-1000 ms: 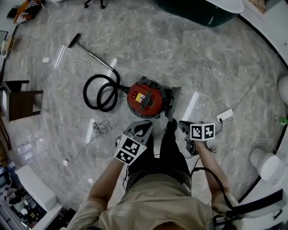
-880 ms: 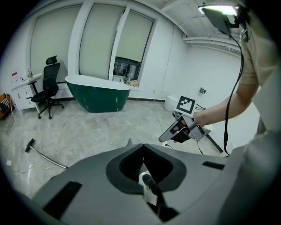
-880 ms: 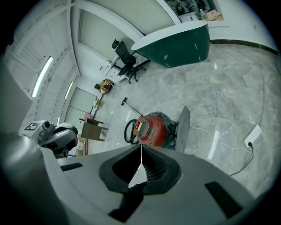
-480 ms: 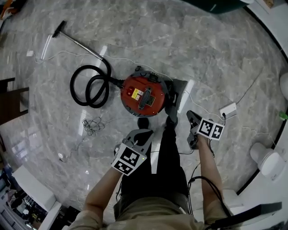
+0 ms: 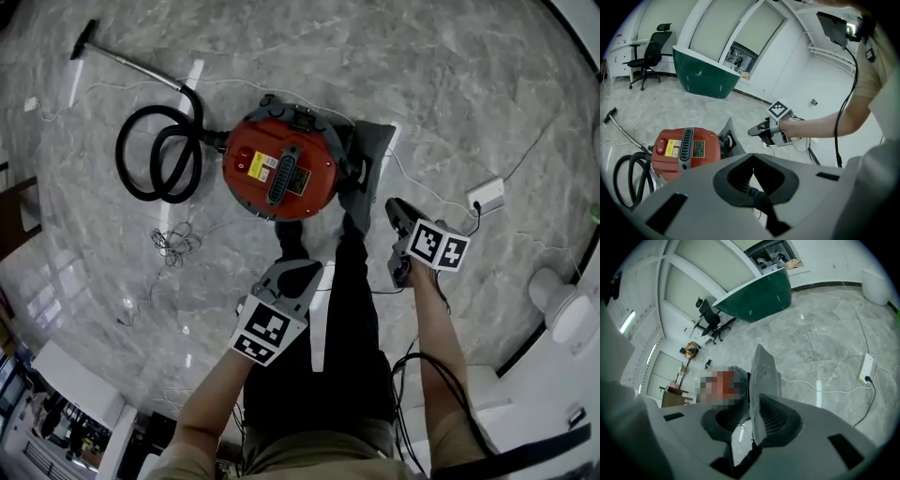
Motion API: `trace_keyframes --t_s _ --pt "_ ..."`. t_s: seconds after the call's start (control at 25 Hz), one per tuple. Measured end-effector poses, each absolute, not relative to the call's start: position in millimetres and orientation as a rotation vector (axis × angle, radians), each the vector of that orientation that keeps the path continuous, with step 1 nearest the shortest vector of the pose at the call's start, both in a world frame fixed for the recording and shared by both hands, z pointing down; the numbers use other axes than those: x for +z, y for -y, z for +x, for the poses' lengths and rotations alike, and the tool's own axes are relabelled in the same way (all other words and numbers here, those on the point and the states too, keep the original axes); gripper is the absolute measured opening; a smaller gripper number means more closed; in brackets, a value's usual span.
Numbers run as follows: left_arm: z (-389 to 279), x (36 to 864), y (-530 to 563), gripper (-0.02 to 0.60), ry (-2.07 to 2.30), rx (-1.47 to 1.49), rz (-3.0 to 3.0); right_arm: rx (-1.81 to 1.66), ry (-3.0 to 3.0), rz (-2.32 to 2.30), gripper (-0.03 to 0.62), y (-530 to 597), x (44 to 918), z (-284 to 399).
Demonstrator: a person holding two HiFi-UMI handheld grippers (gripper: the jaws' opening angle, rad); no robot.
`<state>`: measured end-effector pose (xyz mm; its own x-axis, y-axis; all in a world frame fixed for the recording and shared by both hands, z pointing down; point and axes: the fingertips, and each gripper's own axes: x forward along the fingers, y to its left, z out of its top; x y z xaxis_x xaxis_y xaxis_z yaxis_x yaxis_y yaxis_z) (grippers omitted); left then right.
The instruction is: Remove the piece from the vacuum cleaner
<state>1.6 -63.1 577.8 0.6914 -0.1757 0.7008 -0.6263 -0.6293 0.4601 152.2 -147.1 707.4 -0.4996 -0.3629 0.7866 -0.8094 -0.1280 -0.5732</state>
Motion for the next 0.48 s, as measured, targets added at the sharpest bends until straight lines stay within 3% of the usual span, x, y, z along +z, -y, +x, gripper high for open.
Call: trace_keyframes --t_s 0.04,0.16,0.48 --pt "4.4 582.6 58.6 0.003 0.599 0.812 2.179 1.655 1.777 1.28 0.114 143.1 712.3 149.7" --pt "8.7 593.0 50.1 0.003 0.575 0.829 2.177 1.688 1.783 1.174 0.278 135.4 724.8 135.6" --pt "6.7 612.8 39.3 0.003 0.558 0.85 2.113 1.618 1.765 1.078 0.282 152.6 761.0 119.4"
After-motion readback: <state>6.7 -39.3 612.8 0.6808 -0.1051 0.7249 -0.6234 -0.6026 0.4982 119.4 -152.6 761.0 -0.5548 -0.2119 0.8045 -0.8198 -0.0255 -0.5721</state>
